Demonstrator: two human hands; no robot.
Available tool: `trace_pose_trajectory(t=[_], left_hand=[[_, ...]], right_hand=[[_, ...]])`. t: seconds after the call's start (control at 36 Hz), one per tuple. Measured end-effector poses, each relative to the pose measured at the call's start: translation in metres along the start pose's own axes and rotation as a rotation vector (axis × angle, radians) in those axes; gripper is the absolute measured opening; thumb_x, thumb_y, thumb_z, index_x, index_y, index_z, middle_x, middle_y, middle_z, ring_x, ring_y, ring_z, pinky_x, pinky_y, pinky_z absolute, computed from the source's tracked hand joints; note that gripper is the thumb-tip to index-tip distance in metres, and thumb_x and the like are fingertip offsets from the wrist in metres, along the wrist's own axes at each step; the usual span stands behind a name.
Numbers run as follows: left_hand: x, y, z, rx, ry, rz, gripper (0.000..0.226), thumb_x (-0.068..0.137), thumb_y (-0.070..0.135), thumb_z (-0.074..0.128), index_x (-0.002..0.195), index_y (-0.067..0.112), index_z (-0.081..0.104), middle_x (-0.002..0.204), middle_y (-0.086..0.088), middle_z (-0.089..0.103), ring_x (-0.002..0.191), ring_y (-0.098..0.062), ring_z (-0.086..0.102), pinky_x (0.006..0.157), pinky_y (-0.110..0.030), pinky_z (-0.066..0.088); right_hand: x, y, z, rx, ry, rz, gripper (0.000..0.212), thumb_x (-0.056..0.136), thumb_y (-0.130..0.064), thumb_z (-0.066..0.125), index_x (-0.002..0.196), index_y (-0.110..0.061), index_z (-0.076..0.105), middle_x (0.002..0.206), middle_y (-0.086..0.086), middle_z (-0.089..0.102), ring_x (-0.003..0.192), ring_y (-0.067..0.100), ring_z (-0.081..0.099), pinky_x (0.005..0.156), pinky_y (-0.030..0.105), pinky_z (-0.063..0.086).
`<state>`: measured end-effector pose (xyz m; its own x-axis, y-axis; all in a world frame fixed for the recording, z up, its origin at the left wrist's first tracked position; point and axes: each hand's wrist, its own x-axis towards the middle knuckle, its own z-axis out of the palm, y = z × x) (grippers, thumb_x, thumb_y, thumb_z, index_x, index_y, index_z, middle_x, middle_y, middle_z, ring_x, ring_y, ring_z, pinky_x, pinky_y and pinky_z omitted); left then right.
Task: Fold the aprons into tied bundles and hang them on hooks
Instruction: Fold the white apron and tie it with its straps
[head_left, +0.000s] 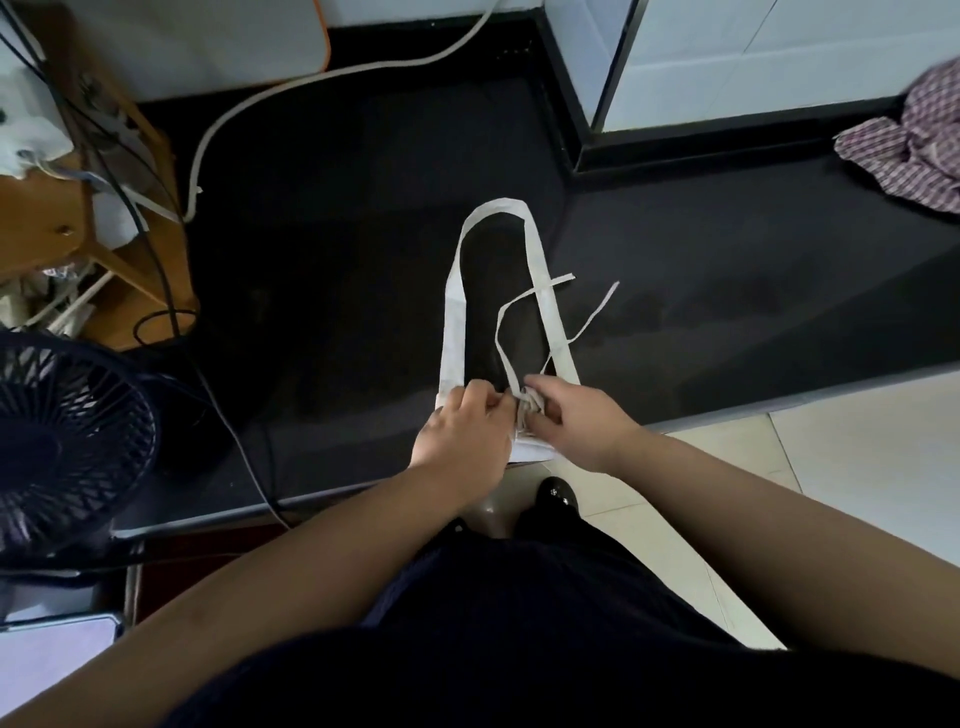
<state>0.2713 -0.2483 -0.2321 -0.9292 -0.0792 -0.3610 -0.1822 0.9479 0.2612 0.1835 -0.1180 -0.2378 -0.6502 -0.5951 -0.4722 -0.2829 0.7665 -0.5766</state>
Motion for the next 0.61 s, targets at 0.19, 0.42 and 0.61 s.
trace_pose_trajectory(t=[0.19, 0.42, 0.61], left_hand=[[0.005, -0.002, 0.003, 0.014, 0.015, -0.023, 0.037, 0.098, 0.018, 0.046, 0.134, 0.028, 0.043, 0.131, 0.001, 0.037, 0.122, -0.021, 0.038, 0.088, -0.034, 0.047], [0.011, -0.004, -0.003, -0.792, 0.141, -0.302, 0.017, 0.096, 0.032, 0.054, 0.089, 0.021, 0.065, 0.089, 0.004, 0.061, 0.079, -0.012, 0.056, 0.064, -0.024, 0.043], [0.012, -0.003, -0.009, -1.189, 0.038, -0.326, 0.019, 0.093, 0.021, 0.060, 0.083, 0.030, 0.074, 0.074, 0.005, 0.069, 0.071, -0.010, 0.055, 0.070, -0.027, 0.045]], right_hand=[[-0.001, -0.002, -0.001, 0.069, -0.025, 0.013, 0.024, 0.098, -0.021, 0.046, 0.120, -0.024, 0.055, 0.076, -0.010, 0.053, 0.069, 0.008, 0.049, 0.059, 0.014, 0.034], [-0.007, 0.000, -0.009, 0.447, -0.006, 0.046, 0.028, 0.101, -0.025, 0.043, 0.075, -0.018, 0.047, 0.066, -0.003, 0.046, 0.050, 0.003, 0.040, 0.045, 0.012, 0.034], [-0.008, -0.007, -0.009, 0.317, -0.127, -0.001, 0.026, 0.102, -0.028, 0.039, 0.091, -0.015, 0.059, 0.073, -0.013, 0.052, 0.060, -0.008, 0.050, 0.055, 0.006, 0.035]])
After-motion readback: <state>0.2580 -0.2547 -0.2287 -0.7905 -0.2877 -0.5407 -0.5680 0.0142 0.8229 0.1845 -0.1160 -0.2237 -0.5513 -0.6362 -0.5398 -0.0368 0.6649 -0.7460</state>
